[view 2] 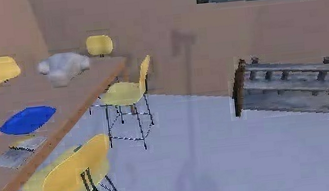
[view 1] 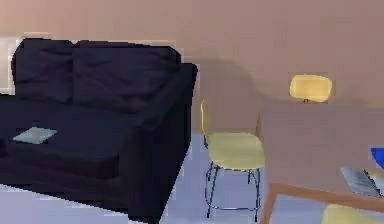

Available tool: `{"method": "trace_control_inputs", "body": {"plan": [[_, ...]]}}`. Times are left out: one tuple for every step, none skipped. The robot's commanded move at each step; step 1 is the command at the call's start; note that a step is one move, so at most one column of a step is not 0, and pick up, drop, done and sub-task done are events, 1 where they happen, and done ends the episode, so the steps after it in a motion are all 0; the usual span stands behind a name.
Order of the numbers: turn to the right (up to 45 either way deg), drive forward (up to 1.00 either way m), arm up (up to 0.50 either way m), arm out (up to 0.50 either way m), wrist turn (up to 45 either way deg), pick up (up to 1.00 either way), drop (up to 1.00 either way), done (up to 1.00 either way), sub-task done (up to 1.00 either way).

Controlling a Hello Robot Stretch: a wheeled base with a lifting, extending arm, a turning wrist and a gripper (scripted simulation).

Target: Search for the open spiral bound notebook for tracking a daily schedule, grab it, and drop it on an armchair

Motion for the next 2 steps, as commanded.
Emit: {"method": "trace_control_inputs", "body": {"plan": [[-39.0, 0.0, 0.0, 0.0, 0.0, 0.0, 0.0, 0.0, 0.0], [45.0, 0.0, 0.0, 0.0, 0.0, 0.0, 0.0, 0.0, 0.0]]}}
